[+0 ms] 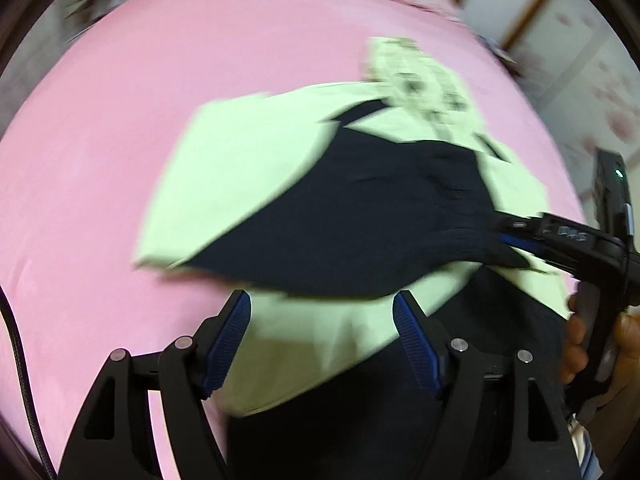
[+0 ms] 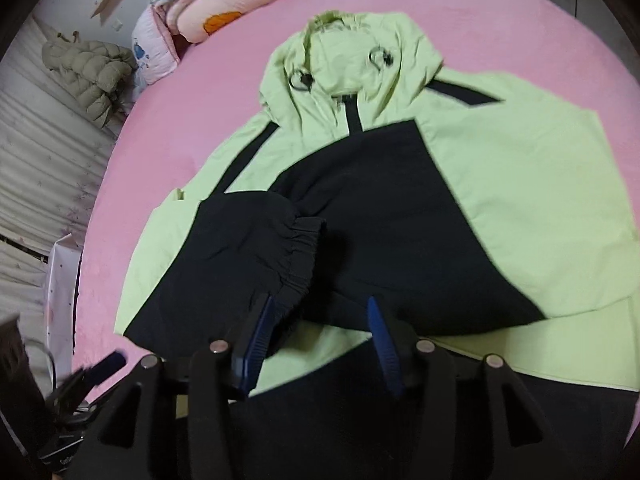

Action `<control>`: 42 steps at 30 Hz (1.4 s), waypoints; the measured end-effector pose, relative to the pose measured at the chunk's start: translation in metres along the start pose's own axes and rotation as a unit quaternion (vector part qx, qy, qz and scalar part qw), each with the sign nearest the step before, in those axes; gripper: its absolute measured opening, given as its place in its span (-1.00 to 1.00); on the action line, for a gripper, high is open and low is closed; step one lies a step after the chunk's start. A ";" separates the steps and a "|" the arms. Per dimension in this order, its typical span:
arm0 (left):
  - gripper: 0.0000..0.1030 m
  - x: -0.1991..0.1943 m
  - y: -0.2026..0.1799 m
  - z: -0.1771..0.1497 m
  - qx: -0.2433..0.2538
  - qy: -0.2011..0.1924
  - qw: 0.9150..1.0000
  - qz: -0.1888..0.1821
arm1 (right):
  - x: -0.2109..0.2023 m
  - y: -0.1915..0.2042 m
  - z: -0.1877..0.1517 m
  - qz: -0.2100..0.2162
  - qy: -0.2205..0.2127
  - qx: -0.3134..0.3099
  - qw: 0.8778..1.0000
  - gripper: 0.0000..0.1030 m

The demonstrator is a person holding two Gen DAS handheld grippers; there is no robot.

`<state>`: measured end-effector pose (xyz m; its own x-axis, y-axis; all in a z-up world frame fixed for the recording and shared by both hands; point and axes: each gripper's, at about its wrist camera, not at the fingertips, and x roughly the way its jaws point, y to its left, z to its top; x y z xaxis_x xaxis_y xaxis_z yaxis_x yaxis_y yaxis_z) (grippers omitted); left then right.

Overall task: Fold large clothes
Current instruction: 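Take the cuff with the right tool while the left tool folds the jacket side inward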

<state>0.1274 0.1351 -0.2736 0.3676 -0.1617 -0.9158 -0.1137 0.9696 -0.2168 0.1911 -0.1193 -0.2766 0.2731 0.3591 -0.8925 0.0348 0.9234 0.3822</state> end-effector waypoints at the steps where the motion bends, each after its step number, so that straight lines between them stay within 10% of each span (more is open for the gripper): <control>1: 0.40 0.001 0.014 -0.002 -0.020 0.004 1.000 0.008 | 0.010 -0.002 0.002 0.007 0.008 0.008 1.000 -0.05; 9: 0.40 0.016 0.059 0.001 -0.088 0.002 0.996 0.002 | 0.063 -0.004 0.012 0.058 0.050 0.052 0.996 -0.09; 12: 0.40 0.033 0.052 0.003 -0.084 0.010 0.996 0.004 | 0.059 0.013 0.015 0.073 0.040 0.012 0.996 -0.80; 26: 0.40 0.061 0.042 0.017 -0.132 -0.024 0.990 0.040 | -0.107 0.051 0.086 -0.004 -0.212 -0.134 0.968 -0.83; 33: -0.27 0.057 0.048 0.017 -0.137 -0.026 0.989 0.037 | -0.111 0.015 0.092 -0.051 -0.206 -0.104 0.972 -0.83; 42: -0.61 0.051 0.032 0.014 -0.086 -0.032 0.993 0.071 | -0.083 -0.066 0.067 -0.101 -0.148 -0.026 0.983 -0.83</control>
<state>0.1553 0.1601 -0.3228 0.3940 -0.0086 -0.9191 -0.3223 0.9352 -0.1469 0.2301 -0.2191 -0.2113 0.5344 0.1186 -0.8369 0.0696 0.9806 0.1835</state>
